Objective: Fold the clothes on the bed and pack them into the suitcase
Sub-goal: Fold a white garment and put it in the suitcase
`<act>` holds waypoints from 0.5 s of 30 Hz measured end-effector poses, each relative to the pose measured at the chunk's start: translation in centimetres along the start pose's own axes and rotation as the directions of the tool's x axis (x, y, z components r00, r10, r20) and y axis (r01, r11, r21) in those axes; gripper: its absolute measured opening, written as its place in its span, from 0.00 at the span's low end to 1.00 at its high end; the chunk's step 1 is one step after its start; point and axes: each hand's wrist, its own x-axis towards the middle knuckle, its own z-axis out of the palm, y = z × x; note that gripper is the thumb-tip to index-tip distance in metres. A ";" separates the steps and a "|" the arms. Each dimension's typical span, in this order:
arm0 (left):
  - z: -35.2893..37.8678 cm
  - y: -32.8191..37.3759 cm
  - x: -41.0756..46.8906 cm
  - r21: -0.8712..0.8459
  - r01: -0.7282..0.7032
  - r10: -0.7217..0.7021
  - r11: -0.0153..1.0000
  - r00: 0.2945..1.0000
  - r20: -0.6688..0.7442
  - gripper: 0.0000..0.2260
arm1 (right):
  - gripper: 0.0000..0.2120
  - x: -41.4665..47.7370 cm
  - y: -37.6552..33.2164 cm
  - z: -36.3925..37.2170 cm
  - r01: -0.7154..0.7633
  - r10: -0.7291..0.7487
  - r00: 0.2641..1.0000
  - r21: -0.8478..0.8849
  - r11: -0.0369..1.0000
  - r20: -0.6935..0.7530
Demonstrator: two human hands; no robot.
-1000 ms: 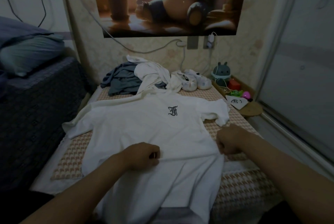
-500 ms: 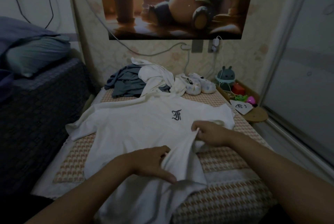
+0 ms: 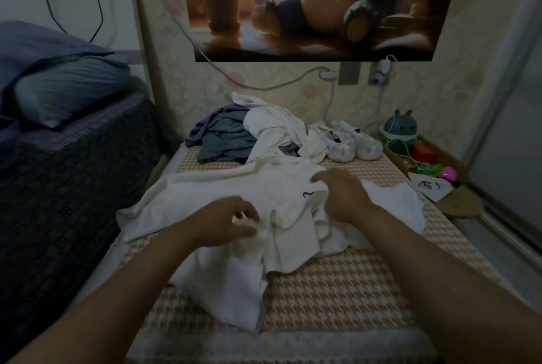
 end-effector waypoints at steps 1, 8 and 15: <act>0.5 -0.2 -0.5 0.015 0.021 -0.023 1.000 0.981 0.191 0.24 | 0.30 0.3 -0.5 0.6 0.047 -0.053 0.982 0.036 0.998 0.184; 3.5 -4.7 -1.4 0.160 -0.080 0.044 0.984 0.974 0.221 0.28 | 0.21 2.2 -0.7 3.1 0.115 -0.008 0.954 -0.344 0.932 0.298; -2.5 -6.4 2.5 0.074 0.287 -0.233 0.955 0.881 -0.412 0.10 | 0.11 5.9 0.7 1.0 -0.236 0.243 0.960 0.063 0.970 -0.136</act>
